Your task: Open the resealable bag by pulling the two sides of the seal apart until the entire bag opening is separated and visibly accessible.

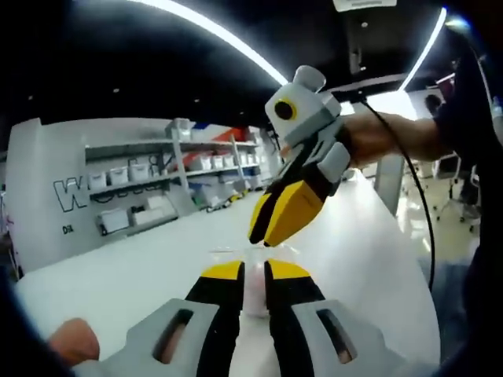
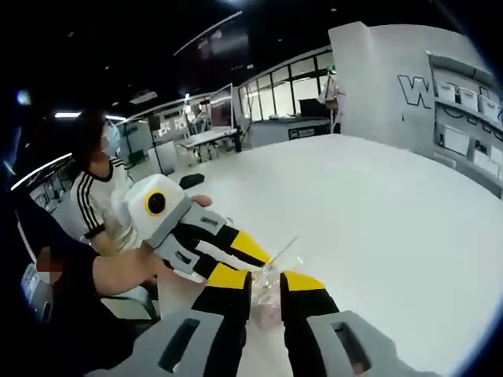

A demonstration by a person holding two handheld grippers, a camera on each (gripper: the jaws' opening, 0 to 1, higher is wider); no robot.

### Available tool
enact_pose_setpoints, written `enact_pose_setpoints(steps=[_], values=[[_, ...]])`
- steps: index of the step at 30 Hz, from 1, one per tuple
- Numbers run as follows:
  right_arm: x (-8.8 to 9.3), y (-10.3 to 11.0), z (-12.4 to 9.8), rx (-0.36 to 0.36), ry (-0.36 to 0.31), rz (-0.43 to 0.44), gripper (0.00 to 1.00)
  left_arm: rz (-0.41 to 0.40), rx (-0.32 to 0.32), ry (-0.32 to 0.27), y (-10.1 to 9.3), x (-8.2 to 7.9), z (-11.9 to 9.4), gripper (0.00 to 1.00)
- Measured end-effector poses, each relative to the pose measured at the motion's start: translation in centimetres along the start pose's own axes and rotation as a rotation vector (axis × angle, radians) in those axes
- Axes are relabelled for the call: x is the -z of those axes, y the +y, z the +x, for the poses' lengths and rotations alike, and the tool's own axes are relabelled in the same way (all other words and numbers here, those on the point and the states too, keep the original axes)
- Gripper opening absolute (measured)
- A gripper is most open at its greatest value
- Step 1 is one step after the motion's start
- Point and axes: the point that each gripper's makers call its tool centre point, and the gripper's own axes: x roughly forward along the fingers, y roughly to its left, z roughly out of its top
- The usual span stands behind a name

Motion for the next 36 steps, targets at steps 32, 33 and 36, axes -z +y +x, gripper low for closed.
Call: enact_pose_setpoints(steps=[32,33,36], values=[[0.48,-0.51,-0.47,-0.025,-0.005,0.098,0.01,0.03,0.01,0.001,-0.46,-0.15,0.07,0.1],[0.42,-0.46,-0.51,-0.025,-0.011,0.1,0.01,0.03,0.01,0.0,-0.46,-0.16,0.05,0.1],[0.56,-0.09,-0.55,-0.026,-0.012,0.101,0.01,0.031,0.011,0.0,-0.48,-0.17,0.06,0.1]])
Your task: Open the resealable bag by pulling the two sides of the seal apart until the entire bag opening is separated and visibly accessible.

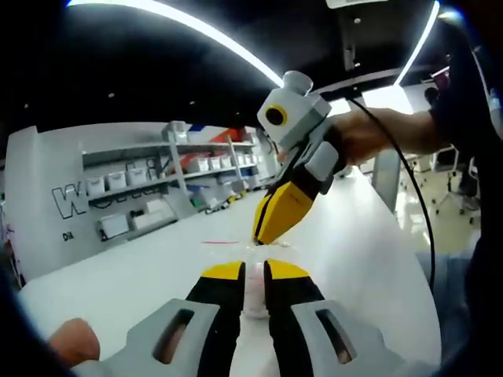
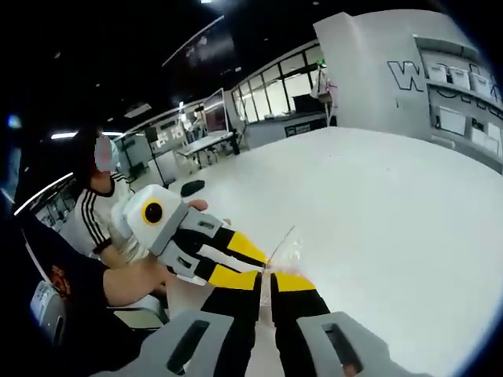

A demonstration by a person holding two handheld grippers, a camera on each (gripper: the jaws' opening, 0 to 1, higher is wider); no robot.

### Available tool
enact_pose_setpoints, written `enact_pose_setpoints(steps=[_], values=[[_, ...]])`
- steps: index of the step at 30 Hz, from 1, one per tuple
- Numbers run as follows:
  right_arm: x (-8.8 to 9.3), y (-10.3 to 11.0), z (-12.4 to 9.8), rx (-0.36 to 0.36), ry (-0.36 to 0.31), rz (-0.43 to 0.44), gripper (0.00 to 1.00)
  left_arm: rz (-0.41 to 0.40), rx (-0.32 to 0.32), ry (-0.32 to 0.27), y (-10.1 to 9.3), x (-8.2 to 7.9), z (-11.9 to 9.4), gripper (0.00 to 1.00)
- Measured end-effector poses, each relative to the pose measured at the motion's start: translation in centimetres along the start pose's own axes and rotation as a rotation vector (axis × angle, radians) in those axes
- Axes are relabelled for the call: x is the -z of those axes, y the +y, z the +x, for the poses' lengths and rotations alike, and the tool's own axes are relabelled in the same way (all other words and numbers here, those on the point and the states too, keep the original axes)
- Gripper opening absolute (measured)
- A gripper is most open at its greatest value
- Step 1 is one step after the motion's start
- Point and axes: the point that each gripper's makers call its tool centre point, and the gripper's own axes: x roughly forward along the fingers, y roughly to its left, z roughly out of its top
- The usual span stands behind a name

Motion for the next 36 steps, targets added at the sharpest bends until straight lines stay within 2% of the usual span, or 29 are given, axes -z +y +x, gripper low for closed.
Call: enact_pose_setpoints(steps=[15,36], values=[[-0.09,0.79,0.38,-0.008,-0.012,0.002,0.03,0.013,0.006,-0.001,-0.19,-0.08,0.03,0.1],[0.6,-0.09,-0.11,0.013,-0.009,0.028,0.0,0.012,0.01,0.001,-0.27,-0.05,0.03,0.1]])
